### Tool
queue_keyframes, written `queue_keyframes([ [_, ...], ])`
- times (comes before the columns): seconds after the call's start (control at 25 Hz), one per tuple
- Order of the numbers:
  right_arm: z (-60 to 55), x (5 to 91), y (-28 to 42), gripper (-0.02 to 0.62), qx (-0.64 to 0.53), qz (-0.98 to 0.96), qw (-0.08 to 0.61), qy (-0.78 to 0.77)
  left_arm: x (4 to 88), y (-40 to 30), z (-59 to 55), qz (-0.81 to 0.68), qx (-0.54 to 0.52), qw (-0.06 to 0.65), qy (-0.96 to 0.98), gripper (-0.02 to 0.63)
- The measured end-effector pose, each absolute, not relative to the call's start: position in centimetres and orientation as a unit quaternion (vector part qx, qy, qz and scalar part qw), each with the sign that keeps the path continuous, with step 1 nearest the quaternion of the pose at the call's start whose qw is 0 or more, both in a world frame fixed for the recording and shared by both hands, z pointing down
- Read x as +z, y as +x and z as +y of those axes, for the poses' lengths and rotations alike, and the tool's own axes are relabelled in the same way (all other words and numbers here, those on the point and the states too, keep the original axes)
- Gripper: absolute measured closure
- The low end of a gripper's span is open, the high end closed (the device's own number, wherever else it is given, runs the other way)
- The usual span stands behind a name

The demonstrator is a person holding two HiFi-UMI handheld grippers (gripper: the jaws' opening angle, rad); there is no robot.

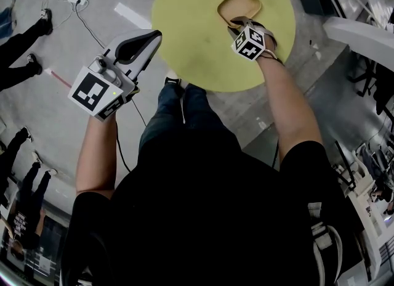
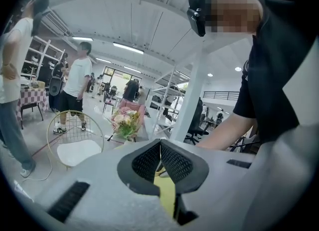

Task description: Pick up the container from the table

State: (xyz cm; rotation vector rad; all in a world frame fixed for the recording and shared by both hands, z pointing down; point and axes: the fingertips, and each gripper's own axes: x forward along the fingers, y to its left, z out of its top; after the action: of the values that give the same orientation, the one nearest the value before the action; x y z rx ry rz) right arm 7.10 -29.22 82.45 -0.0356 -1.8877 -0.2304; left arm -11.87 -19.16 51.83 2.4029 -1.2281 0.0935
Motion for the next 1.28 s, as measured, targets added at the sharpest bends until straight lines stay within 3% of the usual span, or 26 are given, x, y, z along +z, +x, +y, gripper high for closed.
queue_keyframes([
  [0.16,-28.8,82.5,7.2,0.554,-0.099,-0.807,0.582,-0.015,52.1,-11.9,-19.1,-0.442,0.033,0.216,0.870,0.590],
  [0.36,-28.8,82.1,7.4,0.569,-0.097,-0.806,0.584,-0.013,51.7,-11.6,-19.0,-0.440,0.032,0.222,0.870,0.589],
  [1.28,-28.6,80.7,9.0,0.575,-0.080,-0.802,0.591,0.009,51.0,-10.5,-19.6,-0.426,0.030,0.204,0.881,0.589],
])
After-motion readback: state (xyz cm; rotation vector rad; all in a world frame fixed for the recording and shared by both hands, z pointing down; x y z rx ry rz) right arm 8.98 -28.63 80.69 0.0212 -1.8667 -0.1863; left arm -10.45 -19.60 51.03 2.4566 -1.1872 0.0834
